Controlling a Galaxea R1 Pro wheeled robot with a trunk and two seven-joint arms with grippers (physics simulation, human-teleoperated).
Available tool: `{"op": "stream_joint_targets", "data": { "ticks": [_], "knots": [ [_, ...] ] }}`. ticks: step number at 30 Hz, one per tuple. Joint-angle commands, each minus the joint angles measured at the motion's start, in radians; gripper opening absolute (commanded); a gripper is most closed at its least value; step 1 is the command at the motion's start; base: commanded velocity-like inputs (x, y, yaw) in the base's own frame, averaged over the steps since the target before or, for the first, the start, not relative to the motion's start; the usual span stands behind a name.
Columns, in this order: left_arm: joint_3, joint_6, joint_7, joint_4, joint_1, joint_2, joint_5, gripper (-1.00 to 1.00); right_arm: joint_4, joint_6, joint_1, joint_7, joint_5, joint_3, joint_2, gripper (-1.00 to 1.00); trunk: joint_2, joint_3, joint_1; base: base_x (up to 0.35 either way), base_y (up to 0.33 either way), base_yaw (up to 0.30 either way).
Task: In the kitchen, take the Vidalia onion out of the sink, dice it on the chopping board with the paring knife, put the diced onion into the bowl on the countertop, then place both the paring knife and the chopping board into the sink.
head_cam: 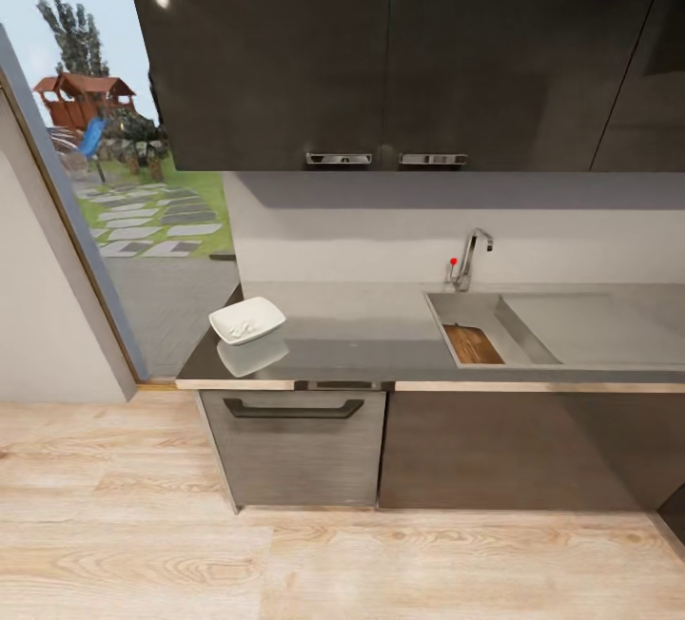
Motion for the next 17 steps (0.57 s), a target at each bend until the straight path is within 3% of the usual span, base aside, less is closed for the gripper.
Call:
{"op": "stream_joint_targets", "data": {
  "ticks": [1,5,17],
  "knots": [
    [-0.009,0.014,0.001,0.003,-0.002,0.001,0.005,1.0,0.0,-0.002,-0.001,-0.007,0.011,-0.004,-0.002,1.0,-0.002,-0.002,0.001,0.0,0.0,0.0],
    [-0.009,0.08,-0.006,0.002,-0.001,-0.001,0.003,1.0,-0.002,-0.002,-0.001,-0.008,0.014,-0.005,-0.01,1.0,-0.002,-0.002,0.001,0.0,0.0,0.0],
    [-0.009,0.08,-0.008,0.001,-0.001,-0.004,0.003,1.0,-0.002,-0.002,-0.001,-0.007,0.013,-0.005,-0.01,1.0,-0.002,-0.002,0.001,0.0,0.0,0.0]
  ]
}}
